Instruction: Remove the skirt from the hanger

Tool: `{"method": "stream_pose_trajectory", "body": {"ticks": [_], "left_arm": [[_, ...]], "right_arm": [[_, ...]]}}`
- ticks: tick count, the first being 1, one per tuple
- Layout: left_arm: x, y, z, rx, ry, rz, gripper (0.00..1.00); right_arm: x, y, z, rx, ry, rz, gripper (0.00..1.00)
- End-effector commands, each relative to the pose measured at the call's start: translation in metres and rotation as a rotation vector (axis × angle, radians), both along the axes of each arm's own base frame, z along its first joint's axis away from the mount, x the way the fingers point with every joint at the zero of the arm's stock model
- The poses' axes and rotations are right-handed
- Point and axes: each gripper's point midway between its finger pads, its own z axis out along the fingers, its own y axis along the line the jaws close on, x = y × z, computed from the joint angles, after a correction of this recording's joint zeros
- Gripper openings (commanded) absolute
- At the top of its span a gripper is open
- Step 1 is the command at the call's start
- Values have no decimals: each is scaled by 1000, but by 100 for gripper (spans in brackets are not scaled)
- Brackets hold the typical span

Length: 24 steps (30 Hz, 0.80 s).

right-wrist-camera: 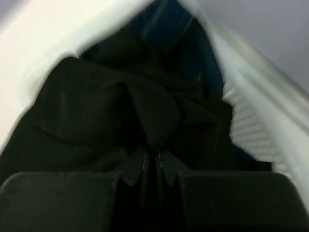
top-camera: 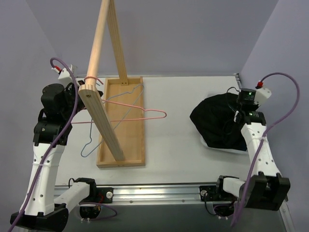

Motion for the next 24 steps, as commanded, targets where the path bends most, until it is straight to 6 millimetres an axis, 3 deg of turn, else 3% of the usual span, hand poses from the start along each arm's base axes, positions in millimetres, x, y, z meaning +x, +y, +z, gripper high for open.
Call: {"method": "stream_pose_trajectory", "body": {"ticks": [1,3,6,7,9,10,12,13,14,17,19,21,24], "left_arm": [[-3,-3,26,-1,-74,-26,2],[-6,-2,28,-1,-81,-21,2],[-8,-2,29,5,-78,-22,2],[-8,-1,29,10,-82,-23,2],[-9,-1,30,14,-82,-22,2],[-10,0,29,16,-82,-19,2],[-9,0,30,14,-88,-16,2],[-7,-1,27,8,-78,-20,2],[-6,-2,28,6,-82,-22,2],[-4,-4,26,-4,-80,-30,2],[-5,-4,27,-8,-83,-26,2],[-5,-3,28,-8,-87,-20,2],[-5,-2,29,-5,-87,-19,2]], "right_arm": [[2,37,-74,210,130,130,0],[2,52,-102,300,171,167,0],[-12,46,-131,292,284,130,13],[-15,28,-125,215,301,62,16],[-28,13,-114,139,339,2,36],[-27,-3,-93,69,309,-67,50],[-30,-9,-64,30,266,-85,65],[-29,-12,-52,8,249,-79,86],[-25,-14,-31,-7,205,-84,99],[-21,-8,6,-16,139,-38,100],[-20,2,19,7,115,11,100],[-11,24,32,53,64,111,100],[-2,67,35,98,49,274,100]]}}
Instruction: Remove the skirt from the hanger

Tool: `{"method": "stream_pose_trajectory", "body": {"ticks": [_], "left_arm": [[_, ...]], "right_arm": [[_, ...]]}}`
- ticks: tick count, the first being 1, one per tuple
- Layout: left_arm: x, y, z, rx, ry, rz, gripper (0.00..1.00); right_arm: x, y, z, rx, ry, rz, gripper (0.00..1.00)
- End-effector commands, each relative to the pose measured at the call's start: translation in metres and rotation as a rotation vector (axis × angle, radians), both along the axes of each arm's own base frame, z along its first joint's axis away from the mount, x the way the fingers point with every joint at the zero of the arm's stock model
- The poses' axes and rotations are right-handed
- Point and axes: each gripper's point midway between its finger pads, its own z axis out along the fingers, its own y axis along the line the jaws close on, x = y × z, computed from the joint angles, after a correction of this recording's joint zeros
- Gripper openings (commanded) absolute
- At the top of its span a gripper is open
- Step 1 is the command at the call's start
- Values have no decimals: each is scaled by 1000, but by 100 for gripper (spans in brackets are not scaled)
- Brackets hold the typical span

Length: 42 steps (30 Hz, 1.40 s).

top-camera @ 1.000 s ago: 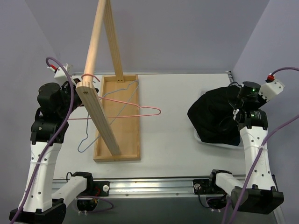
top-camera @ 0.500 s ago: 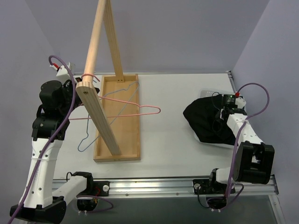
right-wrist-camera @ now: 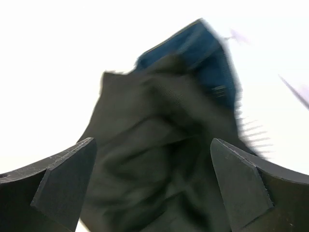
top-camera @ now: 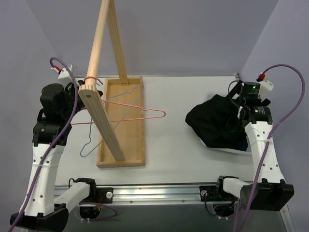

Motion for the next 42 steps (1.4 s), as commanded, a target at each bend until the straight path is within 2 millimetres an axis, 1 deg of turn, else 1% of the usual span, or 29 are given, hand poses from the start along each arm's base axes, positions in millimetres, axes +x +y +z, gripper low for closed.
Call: {"method": "stream_pose_trajectory", "body": {"ticks": [1,3,4,6,7,9,10,11,14,15,18,19,20,22,23,25,26,27,28,30,31,32,33,34,35,37,40,41,42], "left_arm": [[-4,-1,26,-8,-82,-11,2],[-4,-1,27,-10,-83,-11,2],[-5,-1,28,-11,-86,-11,2],[-5,-1,28,-14,-88,-10,2],[-4,-2,28,-17,-83,-10,2],[-4,-3,28,-22,-85,-14,2],[-5,-3,29,-27,-84,-16,2],[-5,-3,29,-27,-86,-15,2],[-6,-2,32,-27,-90,-13,2],[-7,-2,31,-27,-89,-11,2],[-8,-2,33,-29,-91,-11,2],[-9,-2,34,-28,-93,-13,2],[-9,-2,35,-27,-94,-10,2],[-11,-1,36,-25,-99,-7,2],[-12,-1,38,-22,-104,-8,2],[-12,0,36,-10,-92,-8,2],[-13,0,38,-8,-97,-9,2],[-14,1,39,-5,-102,-8,2],[-14,1,39,-4,-103,-6,2],[-13,1,39,3,-101,-6,2],[-13,2,39,4,-103,-6,2],[-11,1,37,5,-95,-7,2],[-10,0,36,4,-95,-10,2],[-10,-1,35,-1,-95,-14,2],[-8,-1,33,-4,-91,-17,2],[-6,-3,30,-12,-85,-23,2],[-5,-4,30,-17,-86,-27,2],[-5,-4,31,-16,-88,-29,2],[-4,-5,32,-16,-88,-30,2]], "right_arm": [[1,65,-10,60,64,247,100],[3,95,-18,112,78,344,100],[2,110,-21,128,84,388,96],[1,121,-23,165,73,400,91],[-2,127,-31,178,82,410,84],[-1,135,-29,213,35,436,76],[-4,142,-38,245,51,461,69],[-2,147,-39,264,43,478,67],[-5,157,-61,311,99,508,66],[-6,157,-68,315,120,507,69],[-9,138,-97,247,231,417,80],[-9,129,-104,210,251,379,81],[-9,118,-114,168,278,336,81],[-8,111,-127,146,310,312,80],[-7,108,-137,136,336,297,79],[-9,98,-146,122,362,259,73],[-9,92,-147,118,361,229,66],[-9,81,-145,93,352,188,41],[-10,70,-140,85,336,146,30],[-11,45,-118,41,280,59,10],[-13,24,-109,29,263,-1,10],[-13,15,-98,7,239,-21,10],[-15,-3,-92,-23,239,-56,12],[-12,-17,-79,-43,218,-99,12],[-15,-34,-82,-41,246,-146,12],[-13,-40,-87,-17,264,-149,12],[-11,-35,-111,26,301,-134,15],[-15,-29,-129,52,322,-119,16],[-18,-27,-139,65,333,-117,16]]}}
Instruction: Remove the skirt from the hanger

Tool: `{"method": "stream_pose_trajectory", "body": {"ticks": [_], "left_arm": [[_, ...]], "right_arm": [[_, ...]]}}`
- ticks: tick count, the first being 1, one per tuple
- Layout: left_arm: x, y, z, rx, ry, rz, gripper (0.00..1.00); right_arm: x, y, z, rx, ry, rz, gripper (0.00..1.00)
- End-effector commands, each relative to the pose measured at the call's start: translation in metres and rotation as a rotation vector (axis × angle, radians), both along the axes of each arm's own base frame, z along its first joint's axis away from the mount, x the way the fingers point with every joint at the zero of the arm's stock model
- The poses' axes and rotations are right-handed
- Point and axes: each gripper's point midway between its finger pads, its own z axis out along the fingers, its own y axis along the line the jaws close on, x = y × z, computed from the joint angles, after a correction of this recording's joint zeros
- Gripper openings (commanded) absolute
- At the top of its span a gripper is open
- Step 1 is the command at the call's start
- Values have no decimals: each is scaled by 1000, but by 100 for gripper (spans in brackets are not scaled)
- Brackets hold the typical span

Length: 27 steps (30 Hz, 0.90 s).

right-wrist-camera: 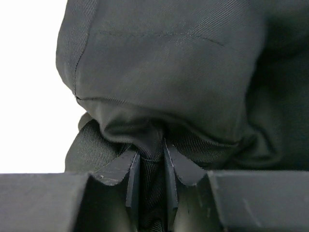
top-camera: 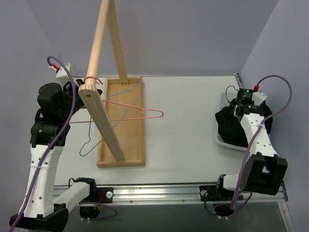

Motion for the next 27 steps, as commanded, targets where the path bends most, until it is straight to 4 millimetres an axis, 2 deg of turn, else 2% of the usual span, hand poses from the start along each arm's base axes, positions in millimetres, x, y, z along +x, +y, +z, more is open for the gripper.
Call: {"method": "stream_pose_trajectory", "body": {"ticks": [1,2,3,5,6,8,10,11,12,14,16,17,19,20,21,25,26,27], "left_arm": [[0,-4,21,-7,-70,-23,2],[0,-3,22,-6,-72,-20,2],[-1,-3,23,-3,-73,-20,2],[-1,-3,24,1,-75,-23,2],[0,-4,23,2,-73,-27,2],[1,-5,21,2,-65,-37,2],[3,-9,20,-1,-61,-58,2],[4,-10,20,0,-61,-64,2],[5,-11,19,7,-58,-70,2],[7,-11,19,15,-52,-73,2],[12,-12,19,27,-44,-81,2],[13,-13,19,31,-44,-85,2],[17,-12,18,42,-36,-86,2],[17,-12,18,46,-35,-85,2],[19,-12,14,56,-25,-87,2],[19,-14,16,80,-35,-109,2],[17,-16,18,81,-41,-131,2],[16,-18,20,88,-49,-143,2]], "right_arm": [[-19,9,-48,40,117,11,16],[-16,16,-59,76,111,32,16],[-25,22,-79,104,150,36,17],[-28,29,-105,146,199,52,20],[-33,33,-116,168,223,59,25],[-37,34,-131,175,258,53,28],[-40,33,-131,164,266,47,36],[-39,33,-122,149,253,49,41],[-40,26,-113,109,249,25,54],[-29,26,-72,61,183,34,69],[-23,21,-39,1,139,35,96],[-18,24,-8,-26,99,45,100],[-15,26,21,-68,70,53,100],[-11,33,46,-85,32,83,100],[-9,36,57,-90,14,102,100],[13,94,108,-20,-142,351,100],[17,124,120,58,-198,496,100],[21,145,133,101,-253,582,100]]}}
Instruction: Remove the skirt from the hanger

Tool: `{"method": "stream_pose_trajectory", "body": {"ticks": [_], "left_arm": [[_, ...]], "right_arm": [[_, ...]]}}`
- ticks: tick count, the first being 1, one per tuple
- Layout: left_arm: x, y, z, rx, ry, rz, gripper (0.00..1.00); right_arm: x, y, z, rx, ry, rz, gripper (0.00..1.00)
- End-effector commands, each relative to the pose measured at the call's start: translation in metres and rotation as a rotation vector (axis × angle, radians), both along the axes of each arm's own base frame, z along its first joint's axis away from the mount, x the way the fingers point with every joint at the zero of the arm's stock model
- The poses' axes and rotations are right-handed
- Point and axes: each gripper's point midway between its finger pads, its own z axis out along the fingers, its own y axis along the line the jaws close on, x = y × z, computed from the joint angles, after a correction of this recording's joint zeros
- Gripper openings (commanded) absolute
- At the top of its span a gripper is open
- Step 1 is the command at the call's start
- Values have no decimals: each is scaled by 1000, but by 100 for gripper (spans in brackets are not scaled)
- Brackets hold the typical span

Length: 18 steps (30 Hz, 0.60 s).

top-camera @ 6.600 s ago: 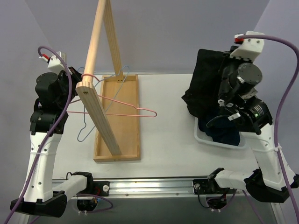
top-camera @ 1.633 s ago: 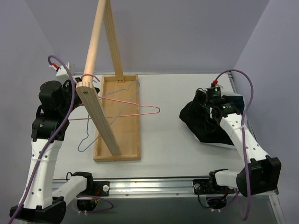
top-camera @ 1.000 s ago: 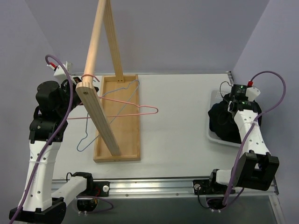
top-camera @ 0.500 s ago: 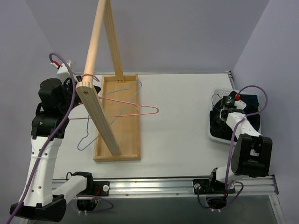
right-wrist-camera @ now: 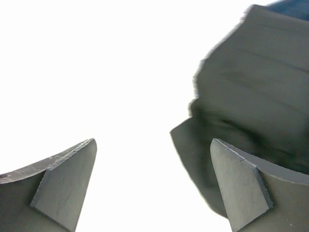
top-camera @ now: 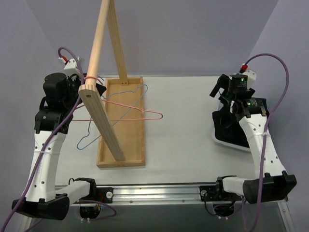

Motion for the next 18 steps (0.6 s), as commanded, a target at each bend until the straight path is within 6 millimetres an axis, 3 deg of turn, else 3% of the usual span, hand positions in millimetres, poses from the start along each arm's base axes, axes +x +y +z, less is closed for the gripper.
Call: {"method": "stream_pose_trajectory", "body": {"ticks": [1,2,4,7,10,13,18], "left_arm": [[-10,-7,30,21,-93,-74,2],[-14,-11,34,17,-104,-103,2],[-19,-15,40,14,-120,-133,2],[-26,-25,49,-17,-135,-197,2],[-31,-33,54,-54,-131,-241,2],[-36,-38,56,-82,-121,-276,2],[-41,-43,56,-95,-111,-317,2]], "right_arm": [[1,69,38,126,-107,352,100],[-2,101,50,205,-146,507,100],[0,145,69,269,-241,707,100],[-13,209,72,358,-262,1009,100],[-25,252,69,391,-295,1216,98],[-35,277,67,439,-334,1358,98],[-45,294,59,478,-328,1473,98]]}}
